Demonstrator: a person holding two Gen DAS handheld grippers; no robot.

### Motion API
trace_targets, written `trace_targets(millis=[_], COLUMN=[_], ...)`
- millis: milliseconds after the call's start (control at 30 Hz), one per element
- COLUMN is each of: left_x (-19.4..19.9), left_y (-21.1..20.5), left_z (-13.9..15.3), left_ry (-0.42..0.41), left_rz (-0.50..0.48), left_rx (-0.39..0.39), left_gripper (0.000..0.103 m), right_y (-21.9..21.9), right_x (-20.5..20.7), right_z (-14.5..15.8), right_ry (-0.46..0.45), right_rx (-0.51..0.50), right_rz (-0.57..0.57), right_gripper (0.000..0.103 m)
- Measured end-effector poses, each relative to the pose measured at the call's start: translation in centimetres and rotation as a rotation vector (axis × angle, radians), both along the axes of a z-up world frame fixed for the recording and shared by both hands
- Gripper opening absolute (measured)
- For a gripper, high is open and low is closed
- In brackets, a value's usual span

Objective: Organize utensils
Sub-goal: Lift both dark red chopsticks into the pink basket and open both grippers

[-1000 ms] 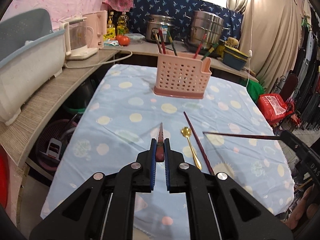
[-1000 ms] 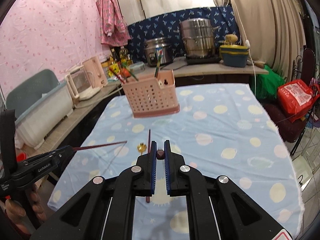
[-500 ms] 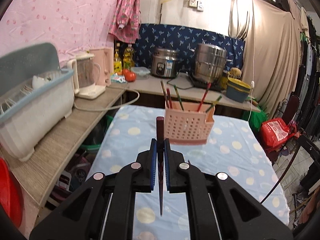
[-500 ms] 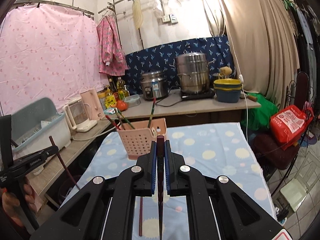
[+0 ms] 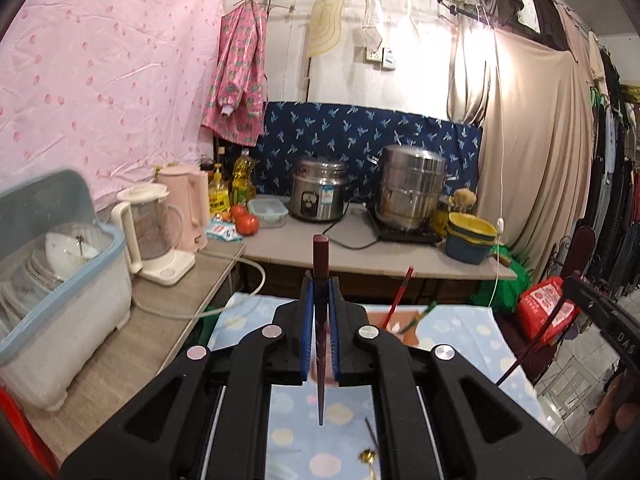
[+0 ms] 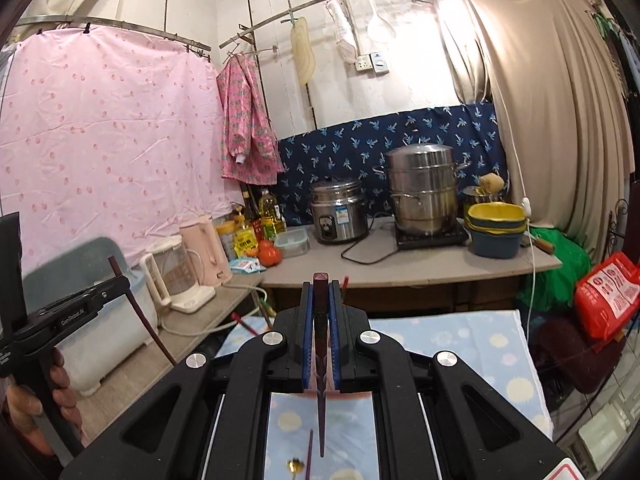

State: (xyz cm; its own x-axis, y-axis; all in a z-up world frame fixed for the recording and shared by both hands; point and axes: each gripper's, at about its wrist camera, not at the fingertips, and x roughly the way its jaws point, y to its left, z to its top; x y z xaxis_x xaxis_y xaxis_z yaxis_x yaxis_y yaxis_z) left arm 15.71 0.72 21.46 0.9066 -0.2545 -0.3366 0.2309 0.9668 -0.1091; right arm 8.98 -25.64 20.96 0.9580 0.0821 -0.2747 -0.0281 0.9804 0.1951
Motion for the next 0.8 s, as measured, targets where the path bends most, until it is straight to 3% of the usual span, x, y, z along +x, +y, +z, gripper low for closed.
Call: trace_targets(millis=[200, 400, 567, 800], left_x=[4.3, 8.8, 12.5, 16.0], left_y=[-2.2, -4.8, -6.2, -7.2], left_z=[2.9, 3.4, 1.7, -2.6], left_ry=[-0.060, -0.080, -0.045, 0.031], left_rz=[-0.006, -0.024, -0.030, -0.030], left_rx=[-0.006, 0.004, 0.003, 0.026], left_gripper=[0.007, 0.007, 0.007, 0.007], right_y=[0.8, 1.3, 1.4, 1.9], right_x=[5.8, 11.6, 16.0, 20.1], right_z=[1.9, 2.7, 1.4, -3.4], right_ry=[-0.024, -0.056, -0.046, 0.062], right_rx=[0.009, 0.018, 0.018, -0.006], right_rz=[0.015, 0.024, 0.024, 0.047], right_gripper=[0.007, 0.007, 0.007, 0.007])
